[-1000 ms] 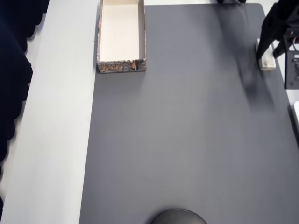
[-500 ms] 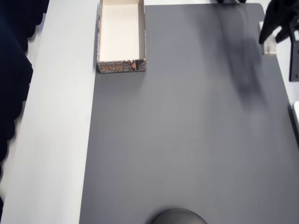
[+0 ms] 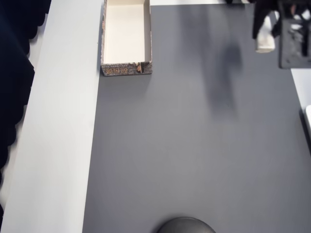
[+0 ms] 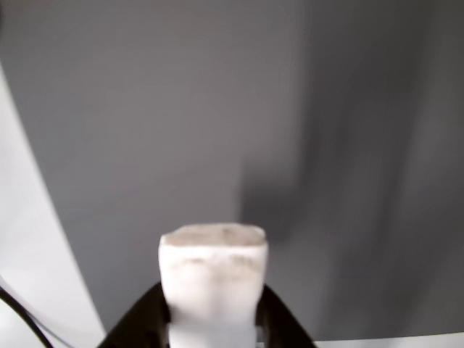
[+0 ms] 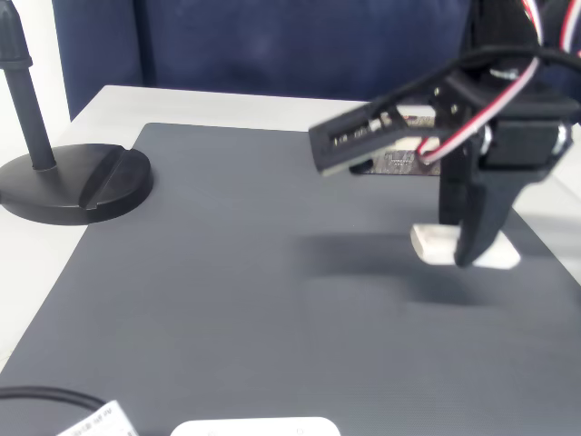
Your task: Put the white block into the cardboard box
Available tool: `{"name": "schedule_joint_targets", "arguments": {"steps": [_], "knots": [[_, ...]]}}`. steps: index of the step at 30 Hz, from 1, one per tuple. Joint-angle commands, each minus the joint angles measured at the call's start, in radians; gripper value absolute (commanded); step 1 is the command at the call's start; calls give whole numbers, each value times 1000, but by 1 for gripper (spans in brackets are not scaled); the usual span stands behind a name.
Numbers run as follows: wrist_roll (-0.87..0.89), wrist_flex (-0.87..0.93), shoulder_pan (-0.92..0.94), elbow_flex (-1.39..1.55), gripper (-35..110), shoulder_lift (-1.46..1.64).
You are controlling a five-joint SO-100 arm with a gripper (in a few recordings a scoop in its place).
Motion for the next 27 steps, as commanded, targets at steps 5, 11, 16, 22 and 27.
{"name": "schedule_joint_targets", "arguments": {"steps": [5, 11, 16, 22, 27], "knots": [[227, 8, 301, -143, -2, 75], [388, -6, 526, -244, -2, 31], [551, -3, 686, -397, -2, -107], [703, -2, 816, -575, -2, -281], [833, 2, 867, -833, -2, -462]]}}
